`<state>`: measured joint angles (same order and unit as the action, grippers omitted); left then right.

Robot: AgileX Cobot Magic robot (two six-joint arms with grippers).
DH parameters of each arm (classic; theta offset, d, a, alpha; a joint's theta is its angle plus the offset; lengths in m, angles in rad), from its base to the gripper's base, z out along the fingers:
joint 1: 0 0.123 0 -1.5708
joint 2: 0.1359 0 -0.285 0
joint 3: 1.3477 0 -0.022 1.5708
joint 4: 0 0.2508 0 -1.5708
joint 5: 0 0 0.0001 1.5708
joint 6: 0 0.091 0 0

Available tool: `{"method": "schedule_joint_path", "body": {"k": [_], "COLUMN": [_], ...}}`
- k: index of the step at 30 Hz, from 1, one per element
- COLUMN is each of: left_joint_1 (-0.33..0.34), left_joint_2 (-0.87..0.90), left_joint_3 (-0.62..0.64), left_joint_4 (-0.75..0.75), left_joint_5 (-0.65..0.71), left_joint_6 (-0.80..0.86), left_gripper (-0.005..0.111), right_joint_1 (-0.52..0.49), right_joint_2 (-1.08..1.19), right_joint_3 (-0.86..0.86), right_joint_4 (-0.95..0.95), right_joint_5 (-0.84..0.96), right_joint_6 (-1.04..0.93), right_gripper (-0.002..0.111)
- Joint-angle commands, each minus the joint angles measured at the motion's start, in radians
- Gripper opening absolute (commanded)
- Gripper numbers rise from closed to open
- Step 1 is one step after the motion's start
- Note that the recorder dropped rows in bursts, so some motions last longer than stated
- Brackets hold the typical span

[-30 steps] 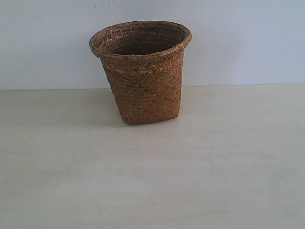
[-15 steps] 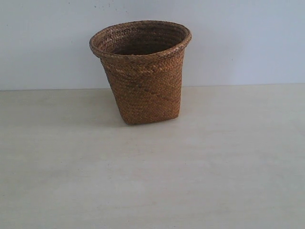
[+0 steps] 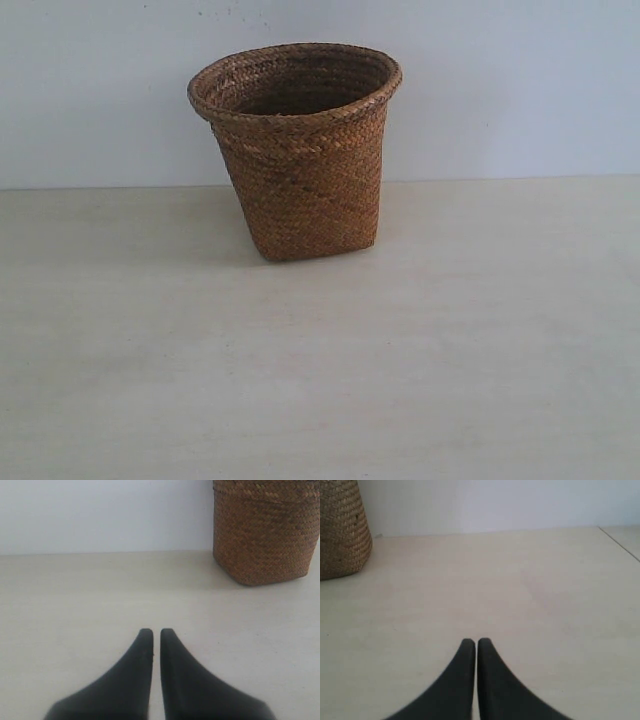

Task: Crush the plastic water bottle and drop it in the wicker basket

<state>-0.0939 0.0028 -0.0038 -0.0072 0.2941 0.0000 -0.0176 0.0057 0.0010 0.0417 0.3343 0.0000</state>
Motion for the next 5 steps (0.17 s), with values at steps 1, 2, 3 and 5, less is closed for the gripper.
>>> {"method": "schedule_joint_path", "body": {"k": [1, 2, 3, 5], "left_joint_1": [0.003, 0.003, 0.003, 0.003], "left_joint_2": [-0.003, -0.003, -0.003, -0.003], "left_joint_3": [0.004, 0.004, 0.004, 0.004], "left_joint_4": [-0.01, -0.01, -0.01, -0.01], "left_joint_5": [0.001, 0.001, 0.001, 0.001], "left_joint_6": [0.0, 0.0, 0.0, 0.0], "left_gripper": [0.004, 0.004, 0.004, 0.004], "right_joint_1": [-0.002, -0.002, -0.002, -0.002], "right_joint_2": [-0.006, -0.006, -0.006, -0.006], "right_joint_3": [-0.001, -0.001, -0.001, -0.001], "right_joint_4": [0.001, 0.001, 0.001, 0.001], "right_joint_5": [-0.002, -0.002, -0.002, -0.002], "right_joint_6": [0.0, 0.0, 0.0, 0.0], "right_gripper": [0.0, 0.0, 0.0, 0.0]}}
